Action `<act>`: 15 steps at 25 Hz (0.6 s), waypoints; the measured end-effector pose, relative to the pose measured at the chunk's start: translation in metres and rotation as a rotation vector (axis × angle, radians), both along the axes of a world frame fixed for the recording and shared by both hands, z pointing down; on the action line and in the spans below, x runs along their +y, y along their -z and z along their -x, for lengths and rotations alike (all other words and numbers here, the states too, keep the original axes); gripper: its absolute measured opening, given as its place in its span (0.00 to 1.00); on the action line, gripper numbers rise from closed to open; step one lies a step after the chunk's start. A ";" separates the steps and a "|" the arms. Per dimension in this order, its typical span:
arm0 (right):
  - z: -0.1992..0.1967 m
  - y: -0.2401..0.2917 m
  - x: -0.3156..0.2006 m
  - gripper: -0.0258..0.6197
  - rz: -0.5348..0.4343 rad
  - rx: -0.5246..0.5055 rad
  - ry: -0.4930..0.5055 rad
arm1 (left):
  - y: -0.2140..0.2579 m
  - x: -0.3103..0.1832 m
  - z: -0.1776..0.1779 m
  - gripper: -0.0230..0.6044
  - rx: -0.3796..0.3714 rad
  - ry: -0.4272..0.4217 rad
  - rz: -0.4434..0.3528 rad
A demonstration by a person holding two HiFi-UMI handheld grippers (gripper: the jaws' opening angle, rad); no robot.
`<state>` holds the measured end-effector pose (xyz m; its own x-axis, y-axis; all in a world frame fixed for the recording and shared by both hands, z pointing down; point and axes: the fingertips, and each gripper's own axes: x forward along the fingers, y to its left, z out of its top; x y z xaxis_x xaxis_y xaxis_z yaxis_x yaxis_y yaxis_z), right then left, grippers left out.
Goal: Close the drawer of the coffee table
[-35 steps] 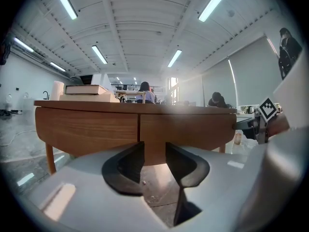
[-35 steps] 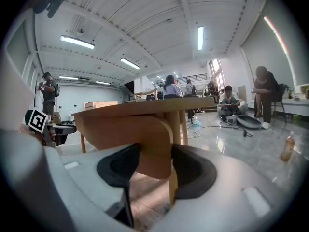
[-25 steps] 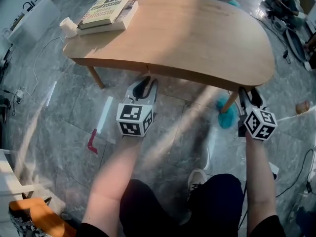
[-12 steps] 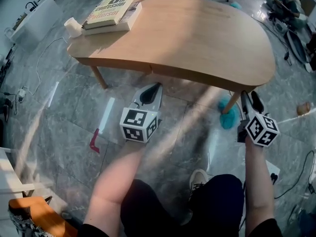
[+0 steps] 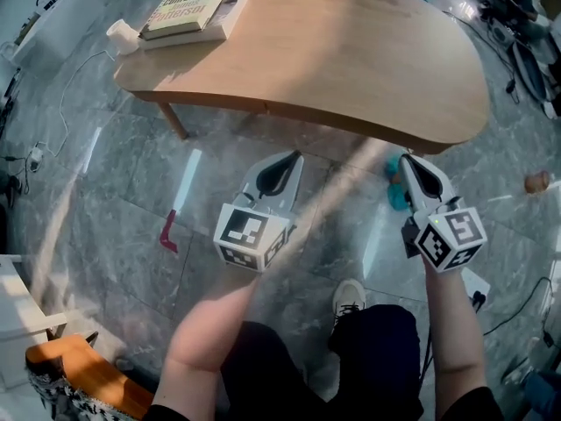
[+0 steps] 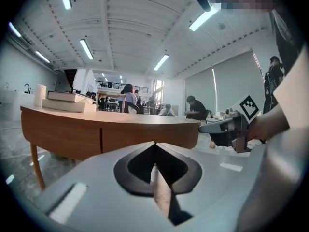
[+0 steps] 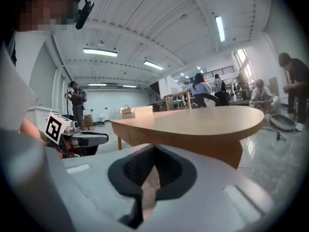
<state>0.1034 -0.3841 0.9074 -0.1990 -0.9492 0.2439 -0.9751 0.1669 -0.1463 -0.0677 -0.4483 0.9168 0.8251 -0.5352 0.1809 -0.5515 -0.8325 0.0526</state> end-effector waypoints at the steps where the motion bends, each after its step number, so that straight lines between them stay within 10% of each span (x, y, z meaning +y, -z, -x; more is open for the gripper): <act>1: 0.005 0.006 0.000 0.04 0.016 -0.004 0.013 | 0.005 0.003 0.001 0.05 0.000 0.004 0.019; 15: 0.059 0.141 0.063 0.04 0.254 -0.125 0.125 | 0.142 0.094 0.028 0.05 -0.065 0.056 0.268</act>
<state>0.0442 -0.3212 0.7662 -0.3538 -0.8273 0.4364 -0.9212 0.2273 -0.3159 -0.0956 -0.3548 0.7751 0.7774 -0.5056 0.3742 -0.6059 -0.7617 0.2295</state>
